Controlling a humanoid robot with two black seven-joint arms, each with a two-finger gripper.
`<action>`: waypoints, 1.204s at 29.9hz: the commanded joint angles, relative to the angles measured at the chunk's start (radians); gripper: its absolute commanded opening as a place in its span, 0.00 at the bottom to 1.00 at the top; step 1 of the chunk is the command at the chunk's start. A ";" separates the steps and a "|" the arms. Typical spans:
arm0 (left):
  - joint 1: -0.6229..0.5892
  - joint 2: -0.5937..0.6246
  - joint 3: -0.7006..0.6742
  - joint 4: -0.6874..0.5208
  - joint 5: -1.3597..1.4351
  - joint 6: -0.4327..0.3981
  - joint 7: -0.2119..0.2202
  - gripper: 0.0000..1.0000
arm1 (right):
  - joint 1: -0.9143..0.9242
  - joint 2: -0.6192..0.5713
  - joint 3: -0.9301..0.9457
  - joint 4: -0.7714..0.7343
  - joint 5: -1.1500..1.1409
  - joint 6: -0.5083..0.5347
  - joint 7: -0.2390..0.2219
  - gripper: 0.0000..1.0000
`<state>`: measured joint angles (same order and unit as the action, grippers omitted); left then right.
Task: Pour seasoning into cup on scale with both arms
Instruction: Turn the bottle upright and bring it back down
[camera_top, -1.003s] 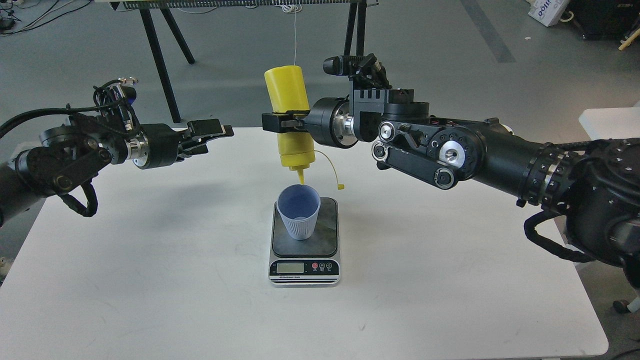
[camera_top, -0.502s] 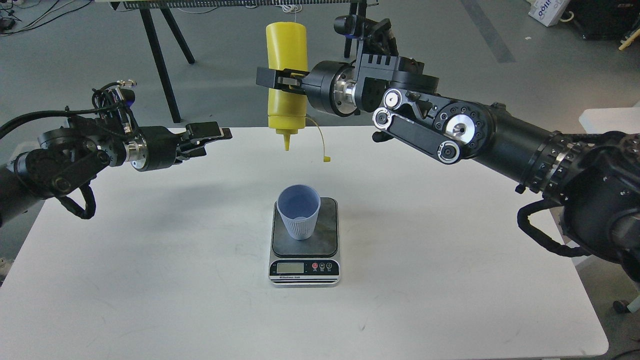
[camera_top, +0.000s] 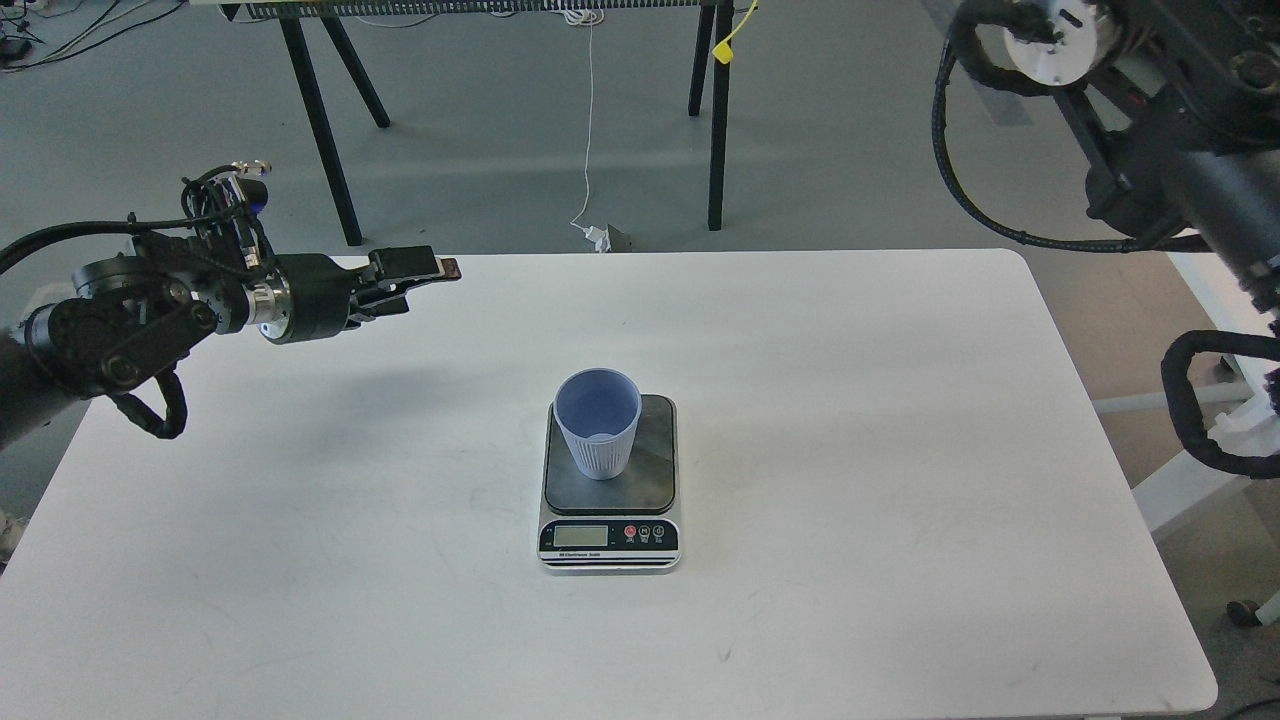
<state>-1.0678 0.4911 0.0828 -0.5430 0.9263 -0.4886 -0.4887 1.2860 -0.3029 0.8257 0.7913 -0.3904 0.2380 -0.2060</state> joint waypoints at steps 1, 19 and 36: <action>-0.001 0.000 0.002 0.000 0.000 0.000 0.000 0.99 | -0.086 -0.080 0.023 0.009 0.308 0.012 -0.041 0.09; 0.002 -0.016 0.003 0.000 0.000 0.000 0.000 0.99 | -0.856 -0.154 0.317 0.253 1.010 0.251 -0.128 0.09; 0.017 -0.009 0.005 0.000 0.003 0.000 0.000 0.99 | -1.127 -0.027 0.205 0.215 1.096 0.251 -0.133 0.09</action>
<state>-1.0514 0.4811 0.0876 -0.5430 0.9297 -0.4886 -0.4887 0.1591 -0.3603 1.0724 1.0408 0.7079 0.4889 -0.3382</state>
